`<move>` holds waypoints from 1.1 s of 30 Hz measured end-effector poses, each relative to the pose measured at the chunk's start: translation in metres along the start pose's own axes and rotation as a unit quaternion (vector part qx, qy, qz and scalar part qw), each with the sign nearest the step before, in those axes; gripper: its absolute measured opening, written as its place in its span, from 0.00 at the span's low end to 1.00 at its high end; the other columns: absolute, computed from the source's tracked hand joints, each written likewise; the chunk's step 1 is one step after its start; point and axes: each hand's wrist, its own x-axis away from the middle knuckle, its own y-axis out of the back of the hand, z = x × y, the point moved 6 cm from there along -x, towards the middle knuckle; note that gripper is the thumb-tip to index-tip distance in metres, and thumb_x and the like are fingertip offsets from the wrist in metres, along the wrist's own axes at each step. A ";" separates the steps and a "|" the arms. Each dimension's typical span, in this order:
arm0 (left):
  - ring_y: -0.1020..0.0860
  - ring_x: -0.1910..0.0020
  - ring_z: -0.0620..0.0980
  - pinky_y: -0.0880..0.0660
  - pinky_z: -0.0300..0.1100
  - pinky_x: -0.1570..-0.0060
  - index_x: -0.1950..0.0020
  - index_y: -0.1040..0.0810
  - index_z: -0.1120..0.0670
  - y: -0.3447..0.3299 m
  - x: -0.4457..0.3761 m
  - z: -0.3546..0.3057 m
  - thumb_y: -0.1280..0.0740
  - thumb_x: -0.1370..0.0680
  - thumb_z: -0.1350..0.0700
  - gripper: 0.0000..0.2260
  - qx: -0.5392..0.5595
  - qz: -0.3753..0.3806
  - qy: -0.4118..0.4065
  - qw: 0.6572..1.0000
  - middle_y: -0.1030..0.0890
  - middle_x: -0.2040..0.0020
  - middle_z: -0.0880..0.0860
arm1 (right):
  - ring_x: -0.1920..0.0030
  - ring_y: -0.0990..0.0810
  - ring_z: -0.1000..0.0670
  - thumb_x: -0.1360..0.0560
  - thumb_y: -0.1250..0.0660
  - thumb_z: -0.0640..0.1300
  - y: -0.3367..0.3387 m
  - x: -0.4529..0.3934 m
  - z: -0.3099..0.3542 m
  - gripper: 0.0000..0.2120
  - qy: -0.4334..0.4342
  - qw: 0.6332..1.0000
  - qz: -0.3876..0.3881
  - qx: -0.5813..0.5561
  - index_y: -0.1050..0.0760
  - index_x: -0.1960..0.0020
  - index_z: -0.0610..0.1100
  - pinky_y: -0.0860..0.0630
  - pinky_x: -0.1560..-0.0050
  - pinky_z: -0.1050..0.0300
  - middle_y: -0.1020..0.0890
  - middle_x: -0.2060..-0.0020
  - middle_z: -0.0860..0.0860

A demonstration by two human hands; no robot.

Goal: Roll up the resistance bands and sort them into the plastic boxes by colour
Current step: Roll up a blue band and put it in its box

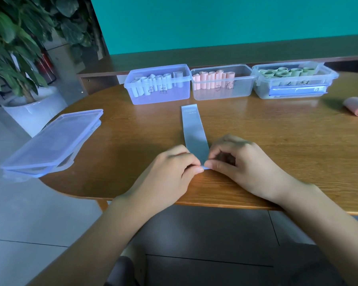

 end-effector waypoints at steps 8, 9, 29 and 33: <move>0.23 0.51 0.44 0.25 0.34 0.50 0.44 0.15 0.50 0.001 0.001 0.002 0.34 0.19 0.49 0.11 -0.002 -0.029 0.003 1.000 0.22 0.49 0.46 | 0.48 0.21 0.56 0.24 0.28 0.48 -0.001 0.002 0.000 0.03 0.037 0.999 0.017 0.026 0.17 0.52 0.50 0.26 0.45 0.61 0.20 0.52 0.59; 0.22 0.51 0.44 0.24 0.35 0.50 0.43 0.15 0.50 0.002 0.001 0.002 0.33 0.20 0.50 0.10 0.004 -0.037 0.000 0.999 0.21 0.48 0.46 | 0.48 0.21 0.56 0.23 0.28 0.48 -0.001 0.001 0.000 0.04 0.041 0.999 0.014 0.028 0.17 0.52 0.49 0.26 0.45 0.62 0.20 0.52 0.59; 0.25 0.51 0.40 0.28 0.28 0.52 0.43 0.15 0.50 -0.002 -0.006 0.012 0.32 0.20 0.50 0.10 -0.002 -0.057 0.018 0.998 0.22 0.48 0.45 | 0.53 0.23 0.63 0.23 0.27 0.45 -0.002 -0.004 -0.004 0.03 0.054 0.997 -0.019 0.060 0.16 0.50 0.48 0.31 0.49 0.71 0.20 0.53 0.57; 0.25 0.56 0.39 0.28 0.28 0.56 0.48 0.16 0.49 0.001 -0.008 0.011 0.29 0.21 0.53 0.04 0.016 -0.063 0.008 0.998 0.20 0.52 0.43 | 0.52 0.22 0.59 0.22 0.28 0.46 -0.002 -0.007 -0.004 0.04 0.053 0.997 -0.012 0.061 0.16 0.49 0.47 0.29 0.48 0.69 0.19 0.53 0.57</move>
